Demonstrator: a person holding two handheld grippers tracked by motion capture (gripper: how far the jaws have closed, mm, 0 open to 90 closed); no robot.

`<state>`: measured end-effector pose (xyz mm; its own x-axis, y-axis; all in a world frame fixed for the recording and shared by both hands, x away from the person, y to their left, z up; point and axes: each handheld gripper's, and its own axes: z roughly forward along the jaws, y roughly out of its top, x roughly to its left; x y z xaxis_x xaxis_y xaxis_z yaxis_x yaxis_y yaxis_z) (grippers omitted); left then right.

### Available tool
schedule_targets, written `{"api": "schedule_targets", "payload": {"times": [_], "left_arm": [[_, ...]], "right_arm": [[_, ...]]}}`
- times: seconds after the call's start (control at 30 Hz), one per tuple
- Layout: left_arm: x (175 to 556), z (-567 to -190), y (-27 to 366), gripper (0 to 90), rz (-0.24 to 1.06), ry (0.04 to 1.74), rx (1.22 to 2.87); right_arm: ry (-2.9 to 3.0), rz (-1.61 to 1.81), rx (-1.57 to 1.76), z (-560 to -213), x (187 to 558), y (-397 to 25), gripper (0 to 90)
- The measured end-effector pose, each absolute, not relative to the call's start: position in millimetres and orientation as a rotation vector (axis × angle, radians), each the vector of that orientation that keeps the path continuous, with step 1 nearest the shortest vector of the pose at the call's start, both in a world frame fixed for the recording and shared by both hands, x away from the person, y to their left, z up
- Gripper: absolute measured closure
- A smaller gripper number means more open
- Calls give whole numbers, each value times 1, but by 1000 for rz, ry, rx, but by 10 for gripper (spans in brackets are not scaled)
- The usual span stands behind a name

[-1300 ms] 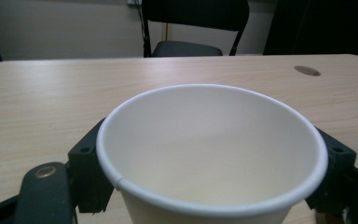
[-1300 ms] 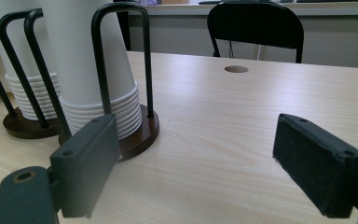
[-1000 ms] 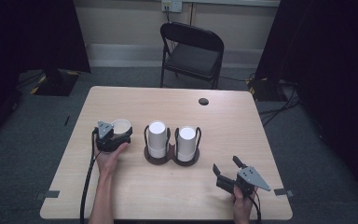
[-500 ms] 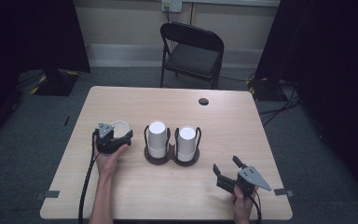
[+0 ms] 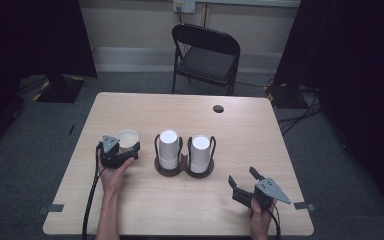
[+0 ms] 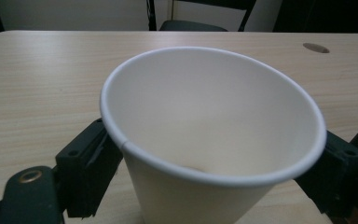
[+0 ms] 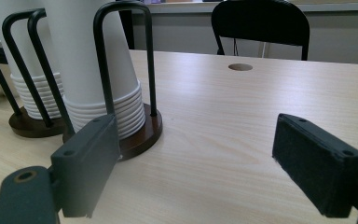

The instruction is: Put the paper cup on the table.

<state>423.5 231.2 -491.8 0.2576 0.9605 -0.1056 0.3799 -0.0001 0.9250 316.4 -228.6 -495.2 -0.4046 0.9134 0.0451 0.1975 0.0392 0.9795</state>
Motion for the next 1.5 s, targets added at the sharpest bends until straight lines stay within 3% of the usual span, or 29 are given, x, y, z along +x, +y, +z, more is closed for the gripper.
{"api": "schedule_targets", "payload": {"times": [0.6, 1.5], "left_arm": [[390, -484, 233, 155, 799, 1265, 1559], [331, -471, 192, 168, 686, 1070, 1640]], "right_arm": [[1666, 1418, 1137, -495, 316, -229, 140], [1667, 1413, 1140, -495, 316, -229, 140]]}}
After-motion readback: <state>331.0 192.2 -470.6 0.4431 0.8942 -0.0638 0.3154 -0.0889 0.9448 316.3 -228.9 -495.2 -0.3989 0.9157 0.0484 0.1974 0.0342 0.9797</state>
